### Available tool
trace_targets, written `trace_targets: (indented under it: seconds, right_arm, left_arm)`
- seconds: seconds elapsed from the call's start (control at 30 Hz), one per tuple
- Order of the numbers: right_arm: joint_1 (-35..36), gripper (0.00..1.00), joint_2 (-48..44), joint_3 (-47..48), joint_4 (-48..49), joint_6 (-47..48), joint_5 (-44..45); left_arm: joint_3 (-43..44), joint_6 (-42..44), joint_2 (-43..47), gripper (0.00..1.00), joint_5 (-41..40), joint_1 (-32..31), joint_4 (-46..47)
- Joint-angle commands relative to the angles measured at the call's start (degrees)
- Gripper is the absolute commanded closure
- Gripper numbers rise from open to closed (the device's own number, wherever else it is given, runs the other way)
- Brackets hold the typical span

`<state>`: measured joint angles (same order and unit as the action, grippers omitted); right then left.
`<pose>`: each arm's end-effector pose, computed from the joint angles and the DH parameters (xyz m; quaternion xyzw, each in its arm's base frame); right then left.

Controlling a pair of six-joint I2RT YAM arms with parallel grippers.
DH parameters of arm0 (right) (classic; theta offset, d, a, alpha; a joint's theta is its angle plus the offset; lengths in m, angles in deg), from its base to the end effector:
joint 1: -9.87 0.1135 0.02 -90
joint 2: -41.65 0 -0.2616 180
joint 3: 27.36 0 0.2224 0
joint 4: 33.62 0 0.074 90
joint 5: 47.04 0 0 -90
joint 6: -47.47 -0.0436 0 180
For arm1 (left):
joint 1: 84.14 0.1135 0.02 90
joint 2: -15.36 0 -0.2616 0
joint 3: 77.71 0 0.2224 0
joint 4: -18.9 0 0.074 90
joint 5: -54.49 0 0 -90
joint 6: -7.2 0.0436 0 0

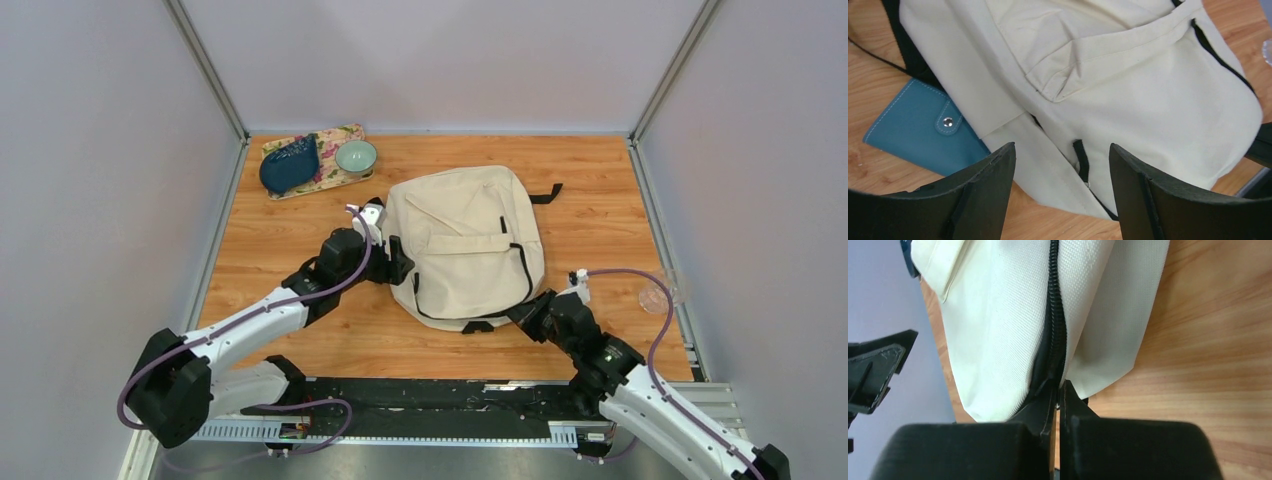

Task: Pack the student bag
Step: Adjust the student bag at the center of the board.

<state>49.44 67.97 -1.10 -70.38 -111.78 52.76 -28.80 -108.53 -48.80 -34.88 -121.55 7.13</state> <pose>0.0830 0.0590 0.1592 0.2652 0.8515 0.3182 0.3217 0.1787 -0.1373 0.2370 0.0896 0.8480 -0.2775 0.4426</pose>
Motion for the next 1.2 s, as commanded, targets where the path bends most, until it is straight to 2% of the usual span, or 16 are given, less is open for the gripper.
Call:
trace_targets:
  seconds: [0.0, 0.13, 0.3, 0.5, 0.53, 0.57, 0.67, 0.77, 0.93, 1.17]
  right_arm:
    - [0.2, 1.00, -6.6, 3.4, -13.9, 1.8, -6.5]
    - [0.2, 1.00, -10.9, 4.6, -18.9, 3.0, -8.7]
    - [0.2, 1.00, -7.6, 6.1, -17.8, 4.7, -13.4]
    - [0.2, 1.00, -4.9, 9.7, -19.4, 7.8, -12.7]
    - [0.1, 1.00, -4.9, 9.9, -19.4, 7.9, -12.4]
    - [0.2, 1.00, -4.9, 10.1, -19.4, 8.2, -12.3]
    - [0.2, 1.00, -5.1, 10.2, -19.3, 8.1, -12.5]
    - [0.2, 1.00, -5.7, 10.7, -19.3, 8.2, -12.7]
    - [0.2, 1.00, -6.8, 12.3, -20.8, 8.3, -13.1]
    - [0.2, 1.00, -9.8, 13.5, -22.5, 6.7, -13.6]
  left_arm:
    - [0.0, -1.6, 2.5, 0.24, 7.1, 0.2, 5.5]
    - [0.3, -3.2, 2.1, 0.26, 14.3, 0.1, 9.7]
    - [2.6, -2.4, -1.2, 0.31, 21.3, -2.2, 12.6]
    - [8.1, 3.2, -4.6, 0.35, 27.1, -10.4, 11.9]
    - [9.4, 4.0, -5.0, 0.35, 30.5, -10.8, 11.6]
    - [11.7, 4.5, -7.3, 0.40, 37.6, -11.3, 10.5]
    - [12.4, 4.1, -9.2, 0.40, 42.7, -11.6, 10.6]
    - [15.5, 5.5, -13.2, 0.41, 47.4, -11.7, 6.0]
    - [17.8, 5.3, -20.8, 0.44, 49.2, -12.1, 3.3]
    - [19.2, 2.5, -29.4, 0.49, 46.4, -12.3, 7.7]
